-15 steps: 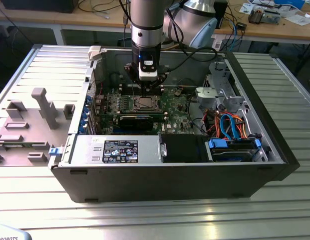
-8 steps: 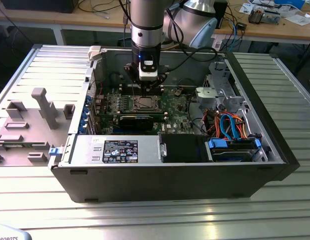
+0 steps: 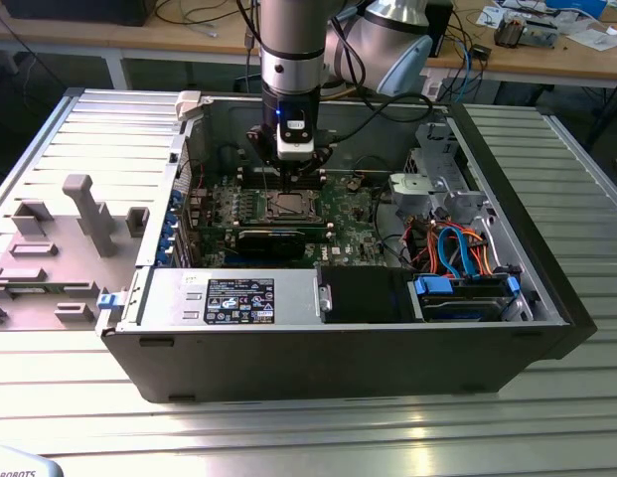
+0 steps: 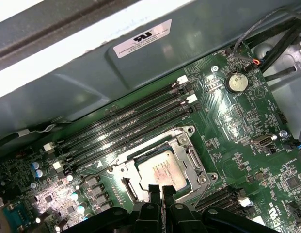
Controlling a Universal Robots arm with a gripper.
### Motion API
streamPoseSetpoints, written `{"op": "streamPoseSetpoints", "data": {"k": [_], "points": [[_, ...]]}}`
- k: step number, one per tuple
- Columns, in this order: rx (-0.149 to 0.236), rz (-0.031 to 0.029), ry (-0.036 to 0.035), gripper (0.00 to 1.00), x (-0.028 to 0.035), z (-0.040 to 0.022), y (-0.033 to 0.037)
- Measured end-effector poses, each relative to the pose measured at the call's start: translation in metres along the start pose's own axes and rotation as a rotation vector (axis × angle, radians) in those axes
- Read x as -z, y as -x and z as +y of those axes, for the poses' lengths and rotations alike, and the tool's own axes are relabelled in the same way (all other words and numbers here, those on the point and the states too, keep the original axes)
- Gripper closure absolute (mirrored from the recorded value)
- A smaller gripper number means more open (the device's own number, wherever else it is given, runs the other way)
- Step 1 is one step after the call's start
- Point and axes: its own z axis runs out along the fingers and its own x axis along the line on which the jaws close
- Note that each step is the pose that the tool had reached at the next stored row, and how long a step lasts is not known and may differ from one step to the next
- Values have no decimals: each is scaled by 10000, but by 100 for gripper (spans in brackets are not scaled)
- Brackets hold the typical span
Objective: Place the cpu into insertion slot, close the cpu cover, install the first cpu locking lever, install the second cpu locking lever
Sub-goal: 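Install the first cpu locking lever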
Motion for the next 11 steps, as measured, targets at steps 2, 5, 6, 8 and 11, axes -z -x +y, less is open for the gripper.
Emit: {"op": "streamPoseSetpoints", "data": {"k": [2,5,6,8,11], "points": [[9,0,1,84,0,0,0],[27,0,1,84,0,0,0],[33,0,1,84,0,0,0],[45,0,1,84,0,0,0],[62,0,0,84,0,0,0]]}}
